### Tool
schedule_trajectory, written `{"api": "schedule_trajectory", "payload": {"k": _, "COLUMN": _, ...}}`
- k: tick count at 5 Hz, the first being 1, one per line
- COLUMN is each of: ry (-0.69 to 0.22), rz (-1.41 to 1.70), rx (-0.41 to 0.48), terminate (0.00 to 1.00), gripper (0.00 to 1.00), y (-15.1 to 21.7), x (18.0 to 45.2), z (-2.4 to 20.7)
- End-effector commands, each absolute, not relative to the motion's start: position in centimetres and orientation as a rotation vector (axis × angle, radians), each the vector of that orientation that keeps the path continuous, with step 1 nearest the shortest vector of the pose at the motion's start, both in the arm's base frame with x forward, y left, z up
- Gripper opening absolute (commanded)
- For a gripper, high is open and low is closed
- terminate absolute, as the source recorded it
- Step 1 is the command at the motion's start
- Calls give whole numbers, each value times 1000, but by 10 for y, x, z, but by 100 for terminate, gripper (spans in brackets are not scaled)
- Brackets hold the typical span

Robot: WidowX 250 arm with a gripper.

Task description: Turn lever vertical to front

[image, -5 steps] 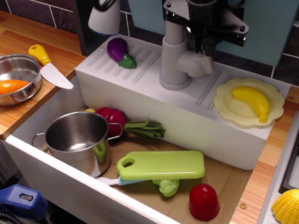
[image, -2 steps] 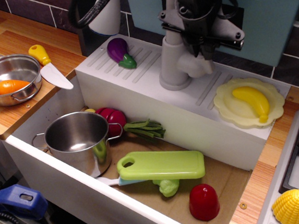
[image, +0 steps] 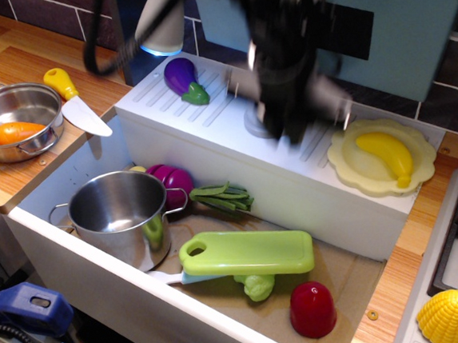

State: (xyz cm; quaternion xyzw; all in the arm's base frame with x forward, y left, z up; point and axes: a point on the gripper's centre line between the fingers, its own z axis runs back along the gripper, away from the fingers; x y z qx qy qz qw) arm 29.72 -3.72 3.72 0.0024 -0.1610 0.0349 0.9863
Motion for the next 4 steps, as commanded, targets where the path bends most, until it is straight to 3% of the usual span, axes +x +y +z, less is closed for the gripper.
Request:
{"api": "schedule_trajectory", "payload": {"k": 1, "ry": -334, "rz": 51, "rx": -55, "terminate": 0, "gripper": 0, "y": -42, "x": 288, "z": 24}}
{"api": "schedule_trajectory", "payload": {"k": 2, "ry": -348, "rz": 54, "rx": -65, "terminate": 0, "gripper": 0, "y": -41, "x": 286, "z": 15}}
{"api": "schedule_trajectory", "payload": {"k": 3, "ry": -308, "rz": 18, "rx": -33, "terminate": 0, "gripper": 100, "y": -41, "x": 286, "z": 25}}
{"api": "schedule_trajectory", "payload": {"k": 4, "ry": -308, "rz": 18, "rx": -33, "terminate": 100, "gripper": 100, "y": -41, "x": 286, "z": 25}}
